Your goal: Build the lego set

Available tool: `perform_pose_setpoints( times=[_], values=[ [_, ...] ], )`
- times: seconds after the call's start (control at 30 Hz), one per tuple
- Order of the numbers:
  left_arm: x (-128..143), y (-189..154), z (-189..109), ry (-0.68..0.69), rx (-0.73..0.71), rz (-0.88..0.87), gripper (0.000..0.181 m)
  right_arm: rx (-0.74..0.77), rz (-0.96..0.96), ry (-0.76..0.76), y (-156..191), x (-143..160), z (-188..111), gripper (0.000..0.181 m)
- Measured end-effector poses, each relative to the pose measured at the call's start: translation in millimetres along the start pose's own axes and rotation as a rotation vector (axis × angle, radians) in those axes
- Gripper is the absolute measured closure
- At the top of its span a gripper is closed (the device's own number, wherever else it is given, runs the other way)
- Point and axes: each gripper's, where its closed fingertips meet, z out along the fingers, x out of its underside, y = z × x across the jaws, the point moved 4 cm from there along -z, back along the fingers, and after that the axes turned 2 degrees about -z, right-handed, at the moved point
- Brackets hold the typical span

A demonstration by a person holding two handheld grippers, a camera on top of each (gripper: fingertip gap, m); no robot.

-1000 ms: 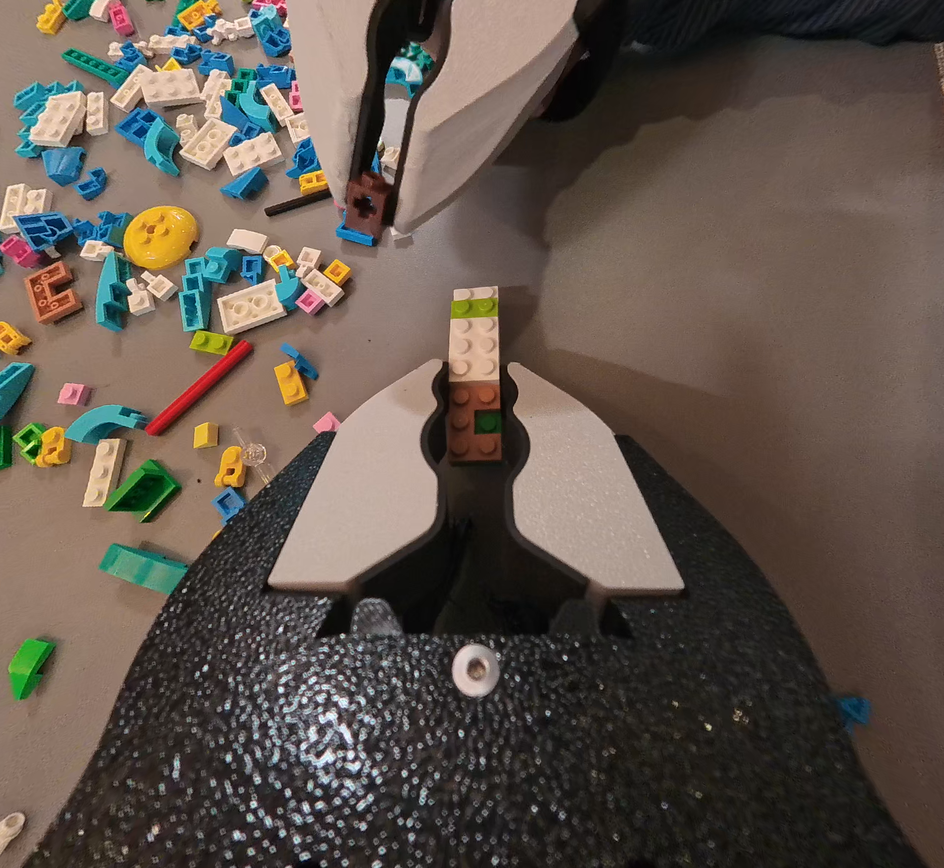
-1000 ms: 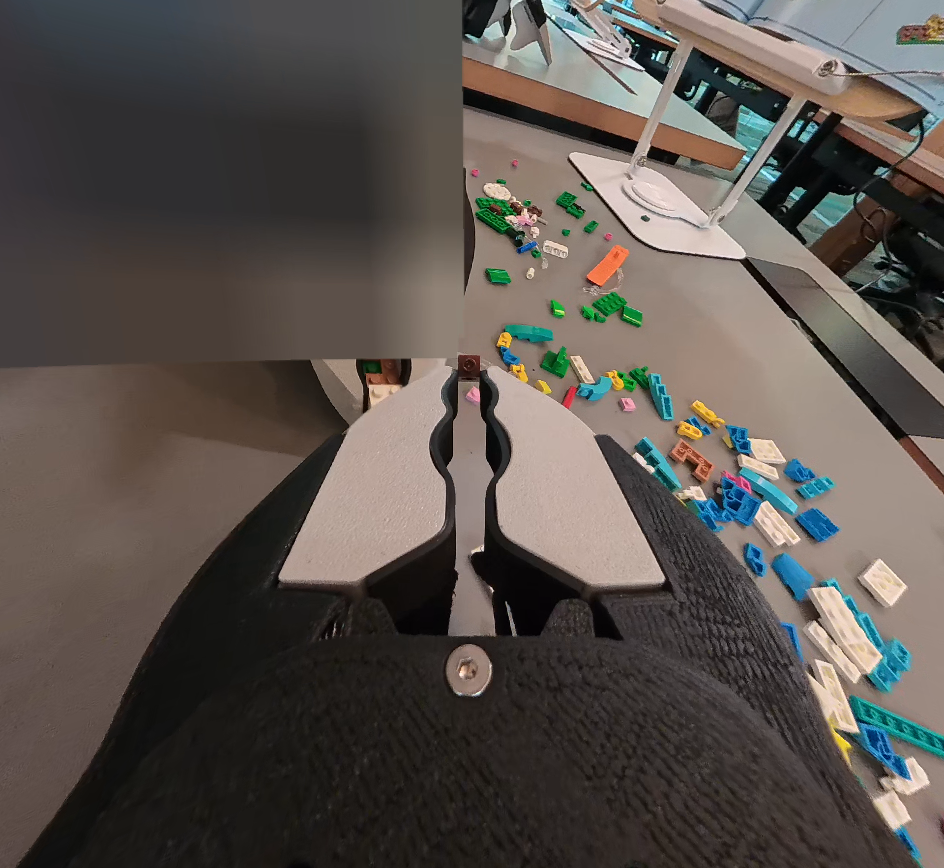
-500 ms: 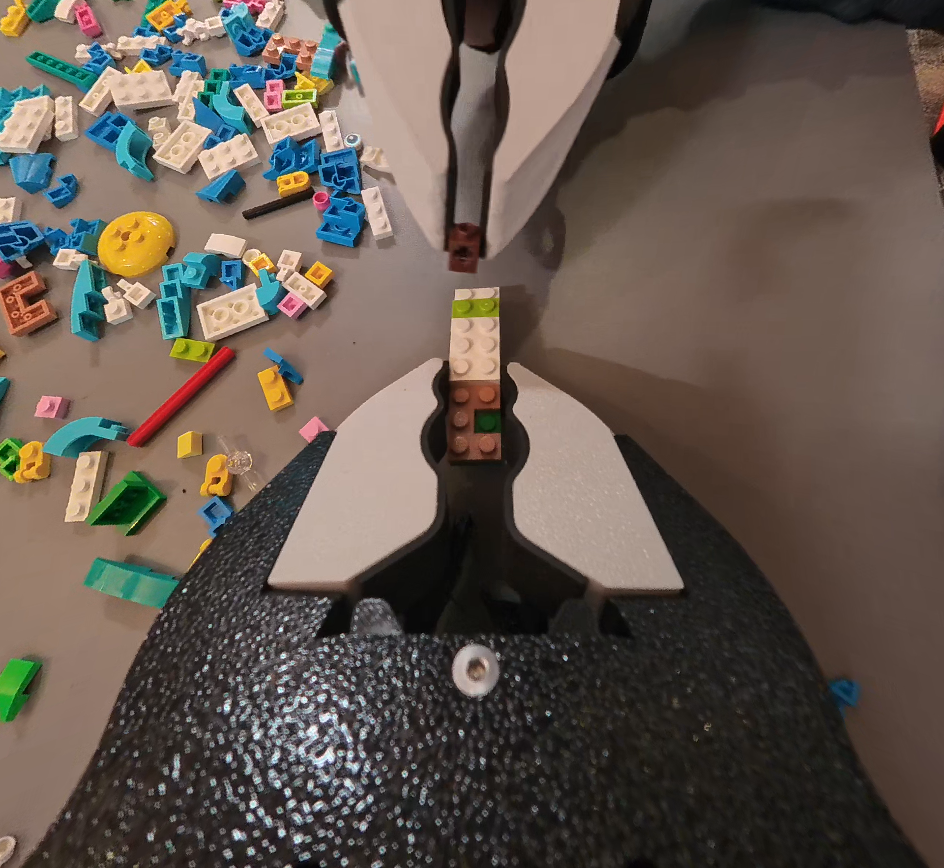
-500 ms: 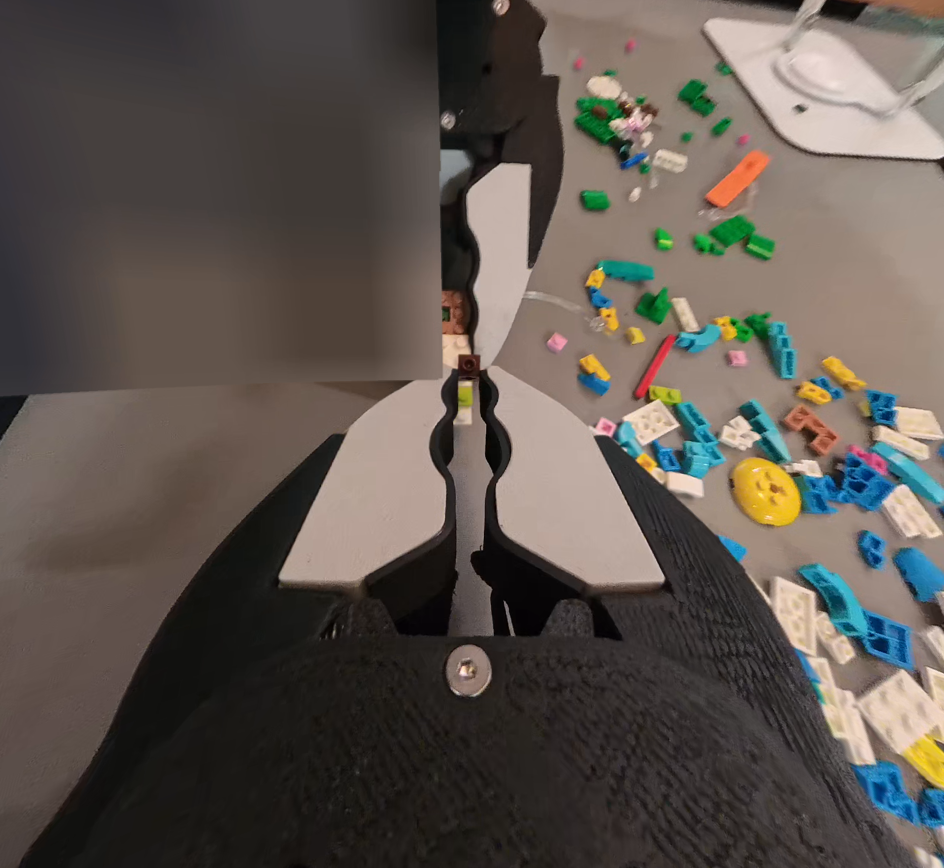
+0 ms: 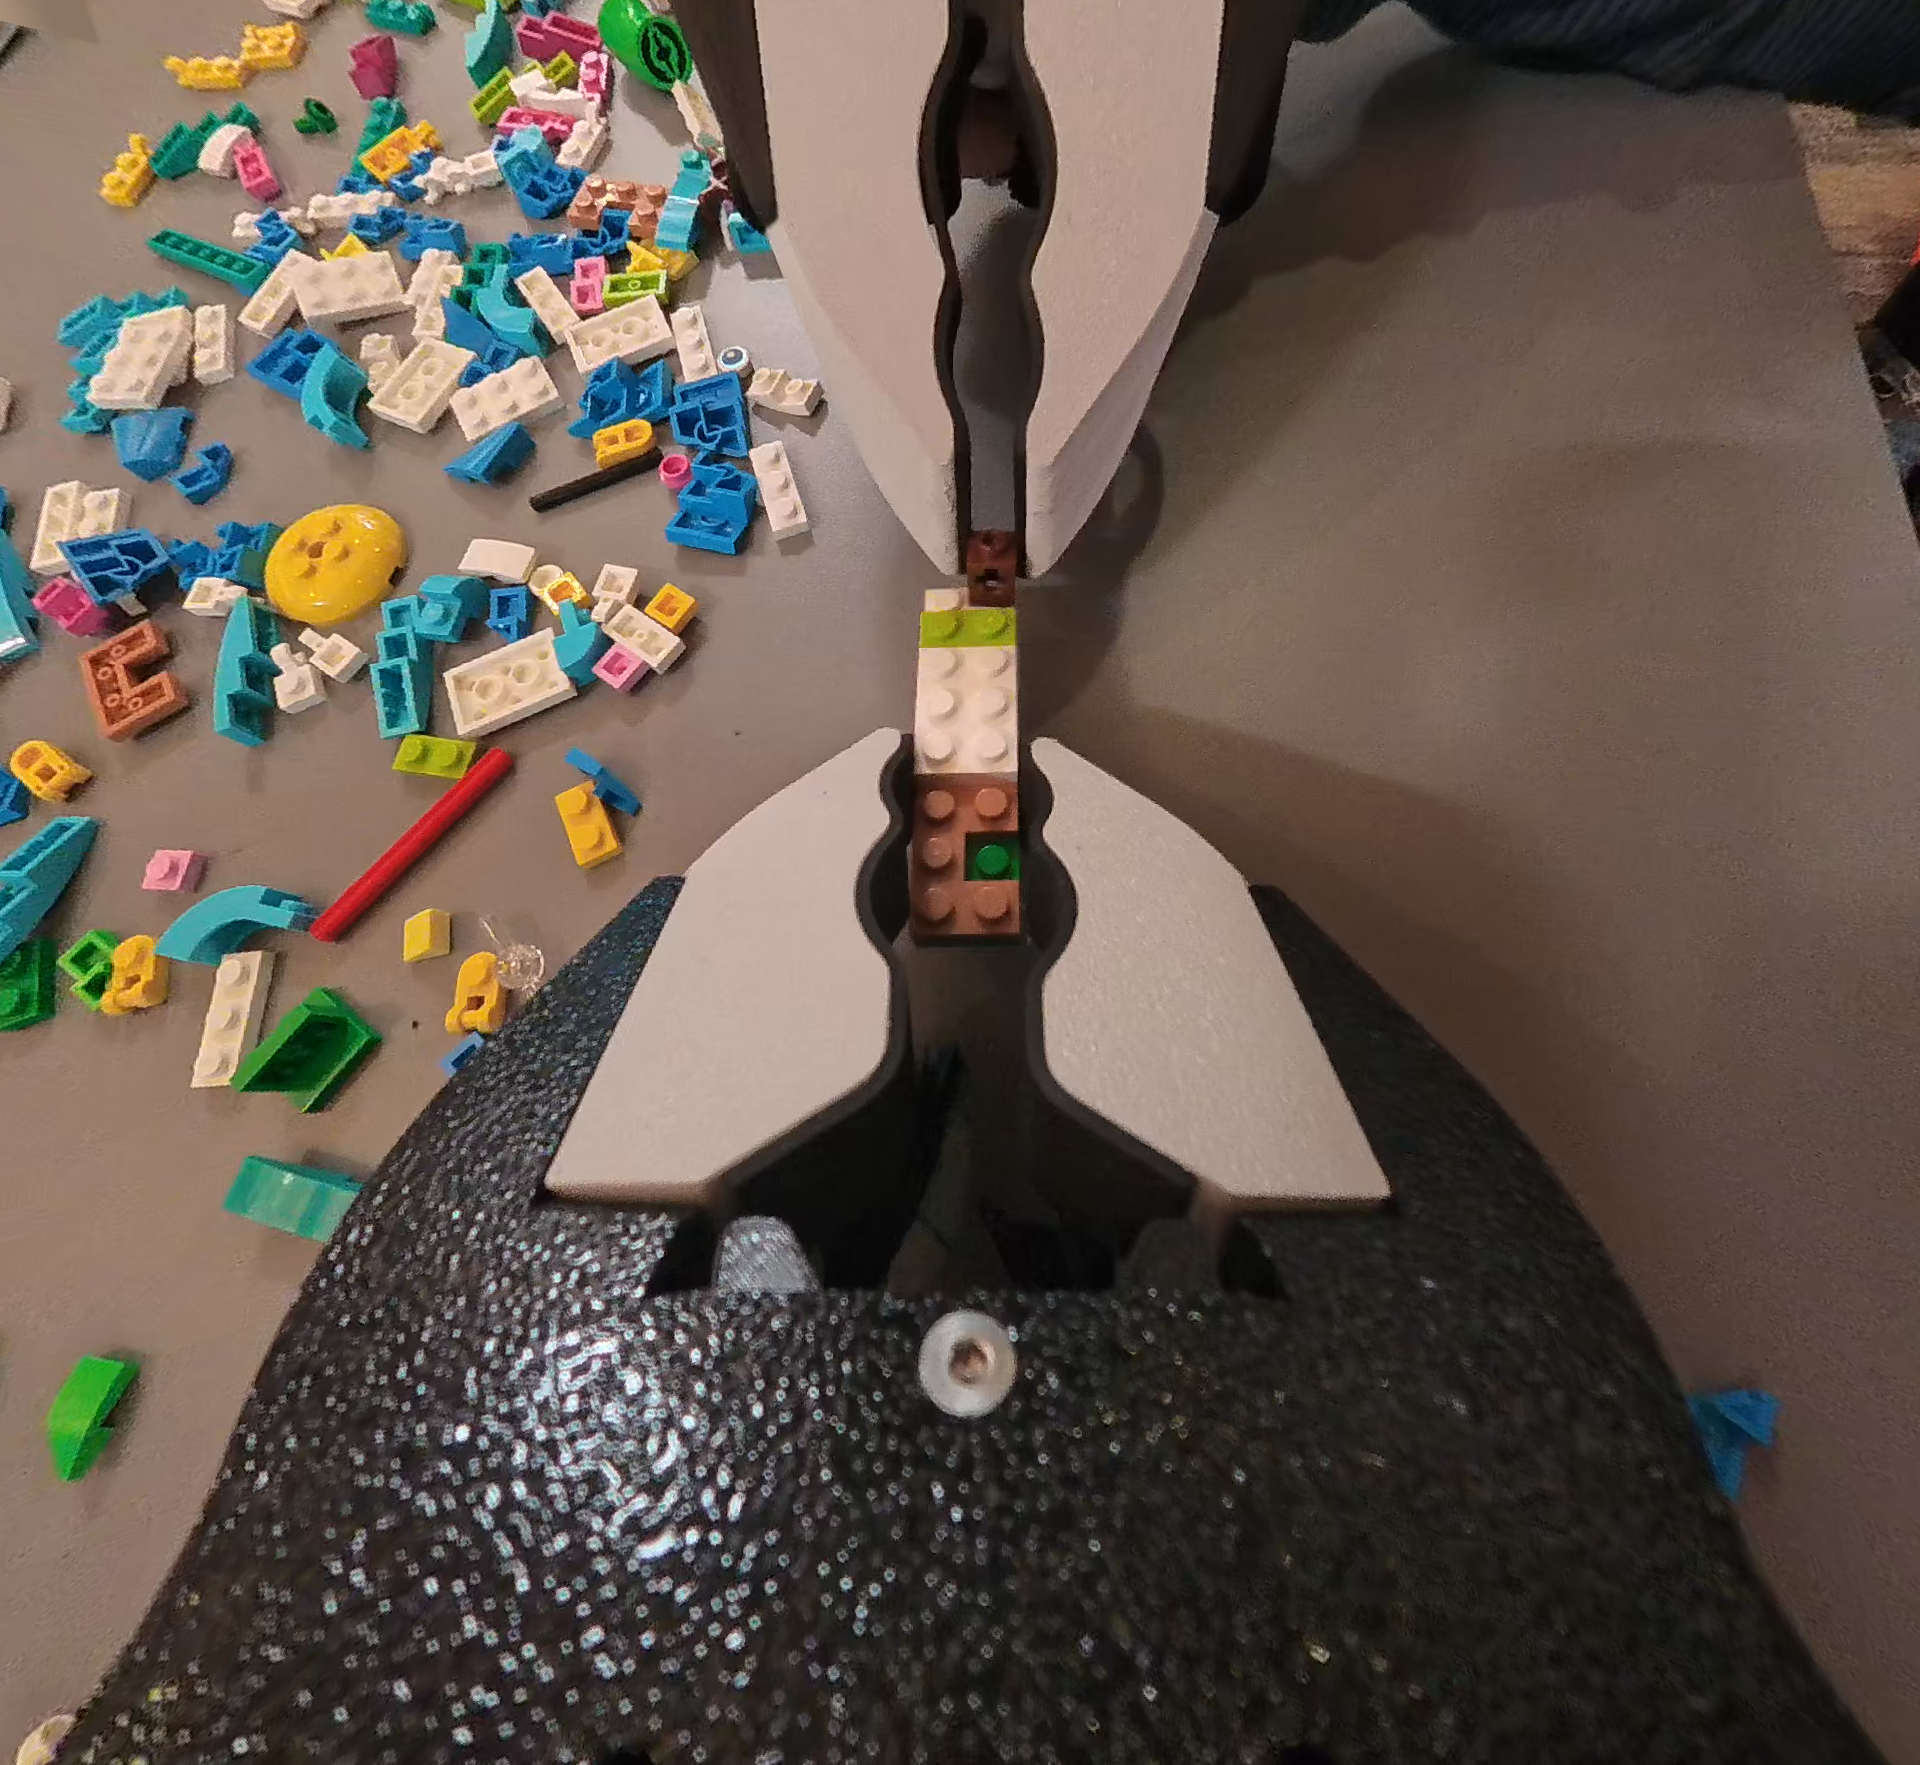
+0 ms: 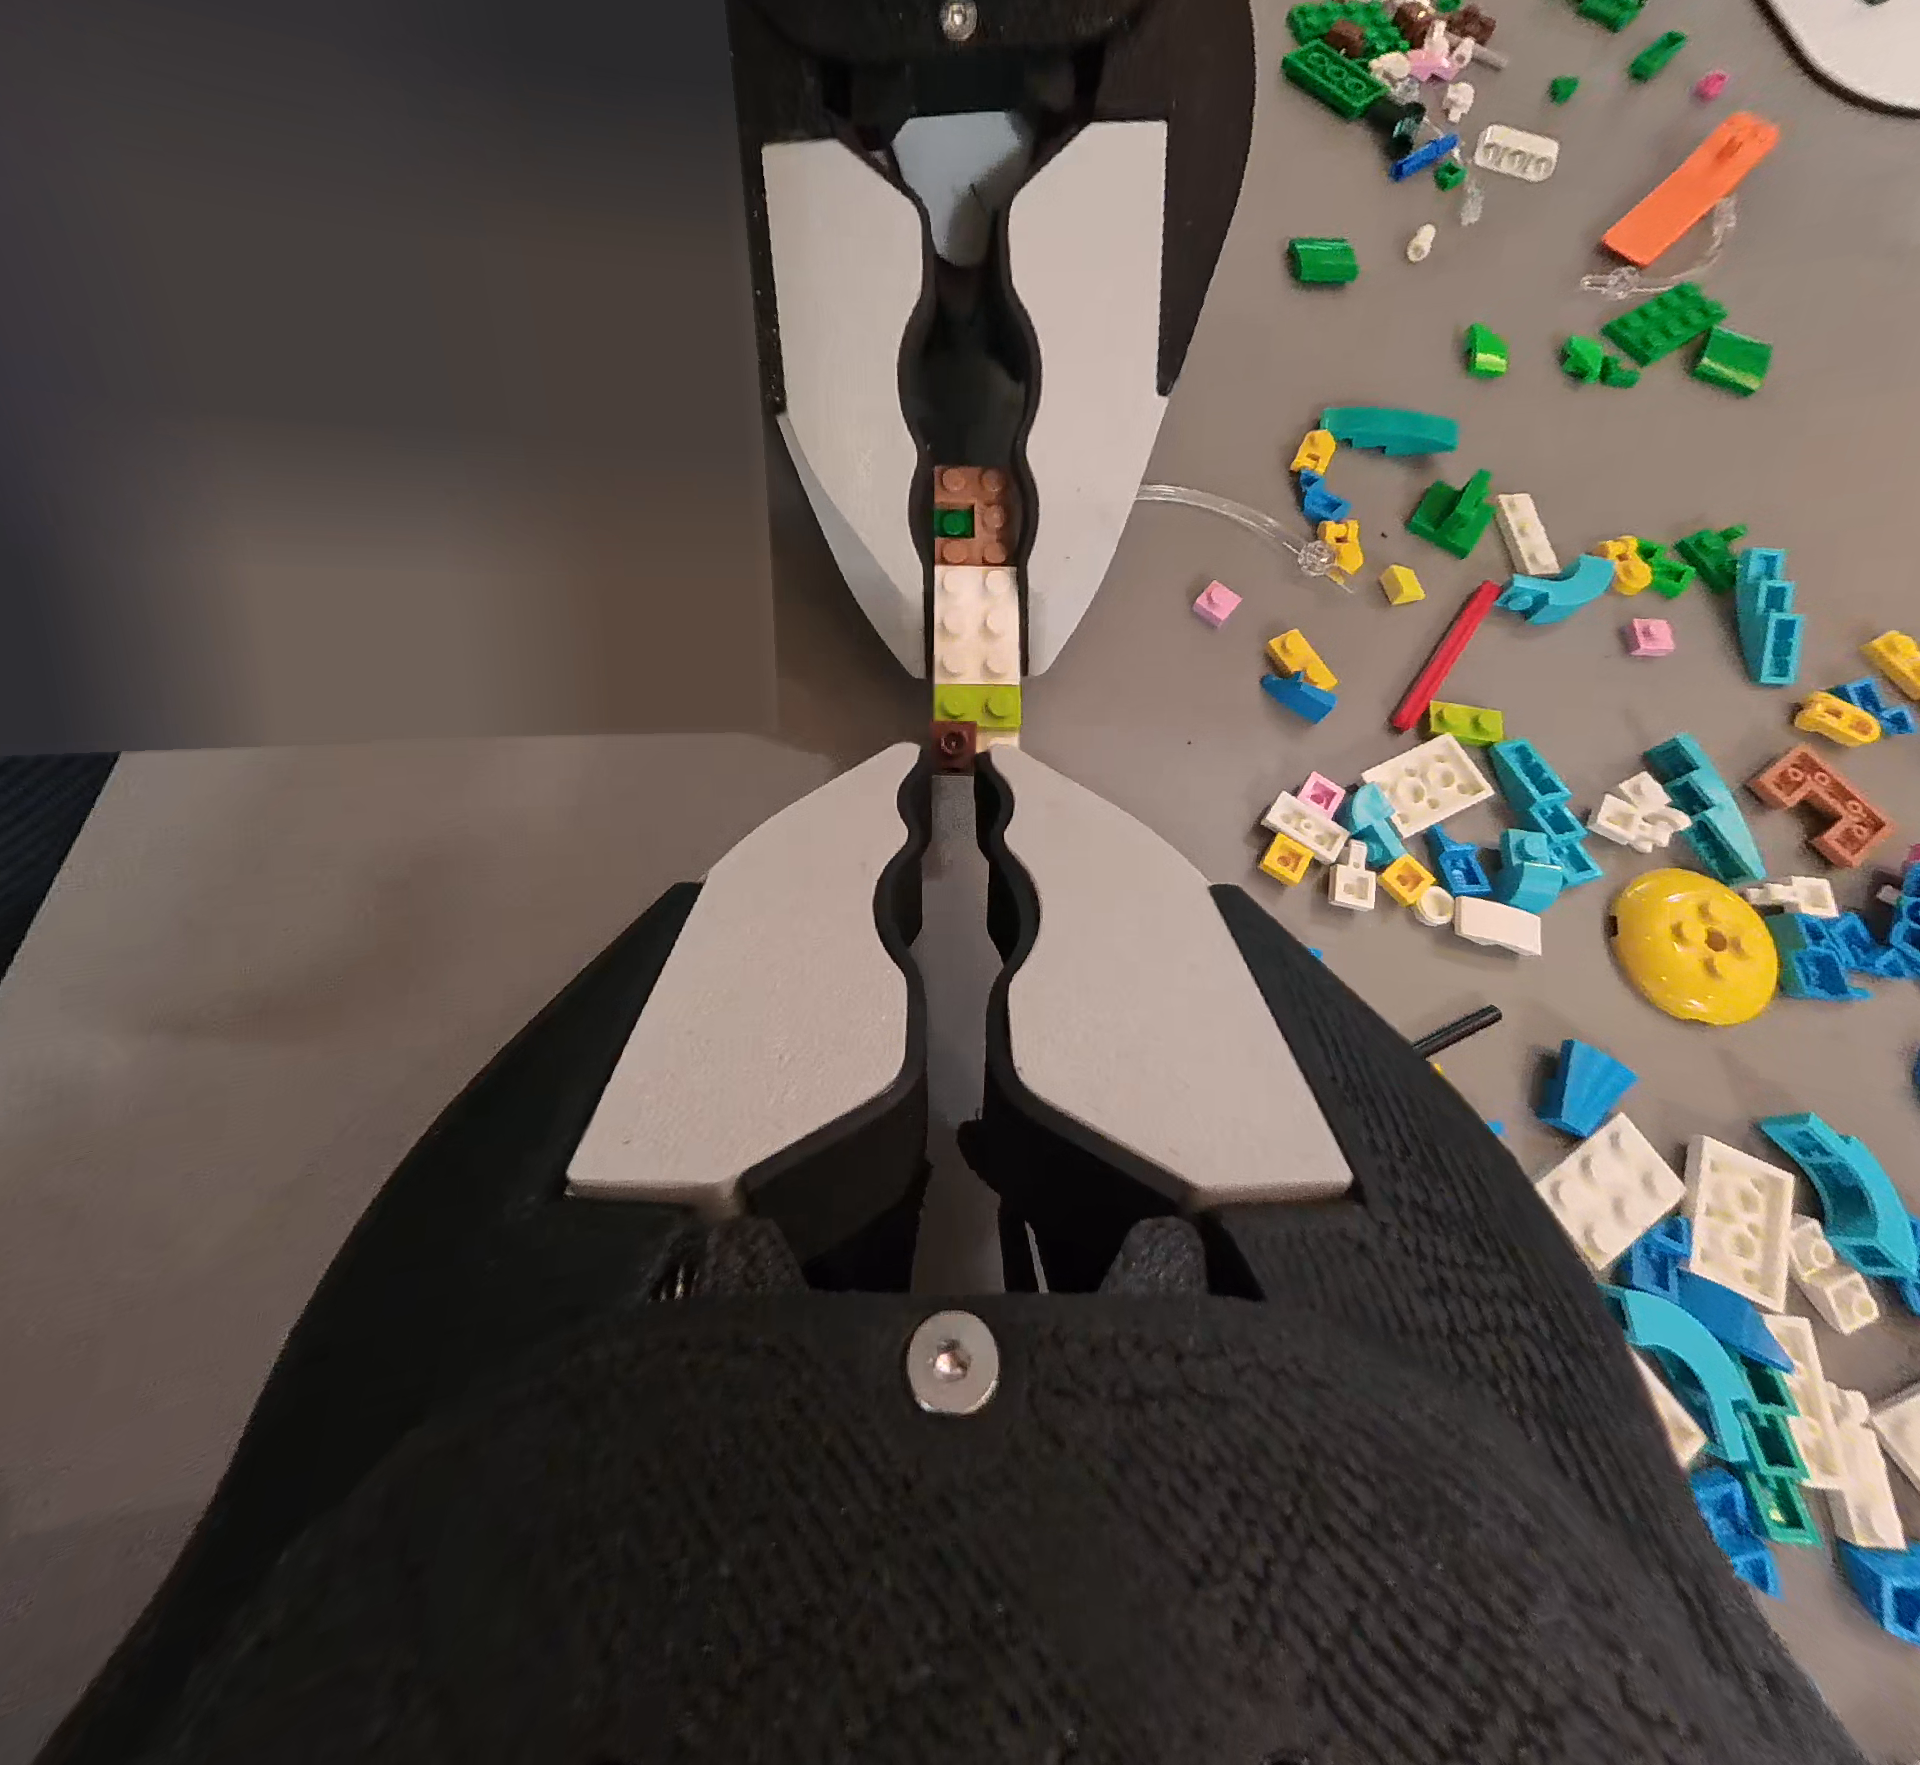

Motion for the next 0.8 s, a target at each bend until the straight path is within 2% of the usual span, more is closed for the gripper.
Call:
perform_pose_setpoints(
  times=[0.8],
  values=[
    [-3.4,-0.8,-1.5,-0.033,0.002,0.008,0.164,-0.023,0.063,-0.029,0.1,-0.1,-1.1,0.174]
  ],
)
